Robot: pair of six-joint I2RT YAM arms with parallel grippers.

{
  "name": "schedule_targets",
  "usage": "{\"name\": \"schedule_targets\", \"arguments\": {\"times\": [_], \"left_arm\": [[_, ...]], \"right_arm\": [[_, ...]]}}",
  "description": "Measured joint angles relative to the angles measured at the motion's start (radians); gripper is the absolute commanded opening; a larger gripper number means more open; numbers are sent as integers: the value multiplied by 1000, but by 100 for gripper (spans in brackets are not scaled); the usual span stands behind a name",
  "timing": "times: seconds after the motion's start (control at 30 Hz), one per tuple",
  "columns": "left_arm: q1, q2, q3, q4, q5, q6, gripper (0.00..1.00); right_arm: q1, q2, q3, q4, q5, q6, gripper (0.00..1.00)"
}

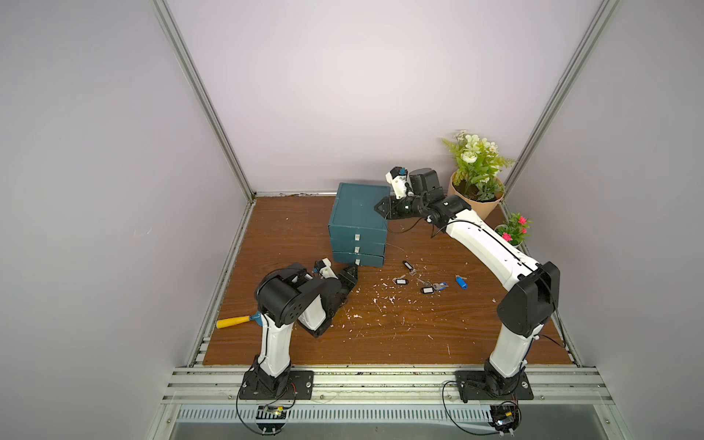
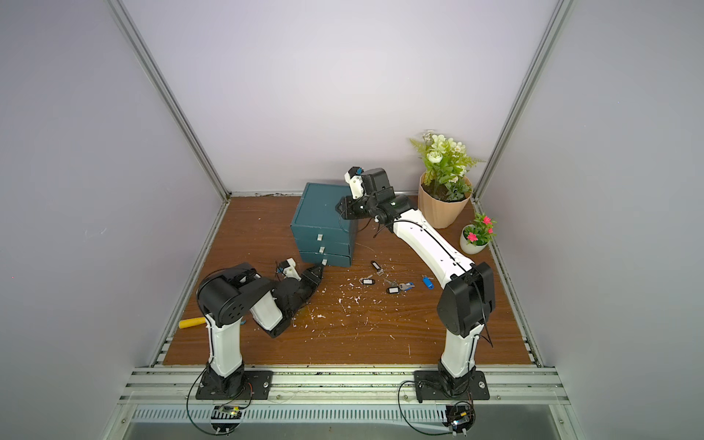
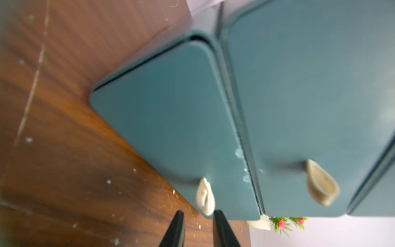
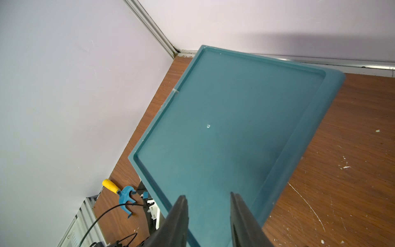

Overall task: Take the keys out of the drawer
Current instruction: Open the drawer in the storage box.

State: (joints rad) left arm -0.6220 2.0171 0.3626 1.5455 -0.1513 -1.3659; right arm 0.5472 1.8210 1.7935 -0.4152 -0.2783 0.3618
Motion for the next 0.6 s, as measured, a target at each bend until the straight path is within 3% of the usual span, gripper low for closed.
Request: {"name": "schedule_targets", "arguments": {"times": [0.4,0.6], "left_arm": [[0,70,27,89,-27,-111,26],[0,69,3,105,-38,-153,33]], "right_arm": [[-13,1,1,-1,-15,1,37],[-16,9,14,-2,-16,1,36]]}}
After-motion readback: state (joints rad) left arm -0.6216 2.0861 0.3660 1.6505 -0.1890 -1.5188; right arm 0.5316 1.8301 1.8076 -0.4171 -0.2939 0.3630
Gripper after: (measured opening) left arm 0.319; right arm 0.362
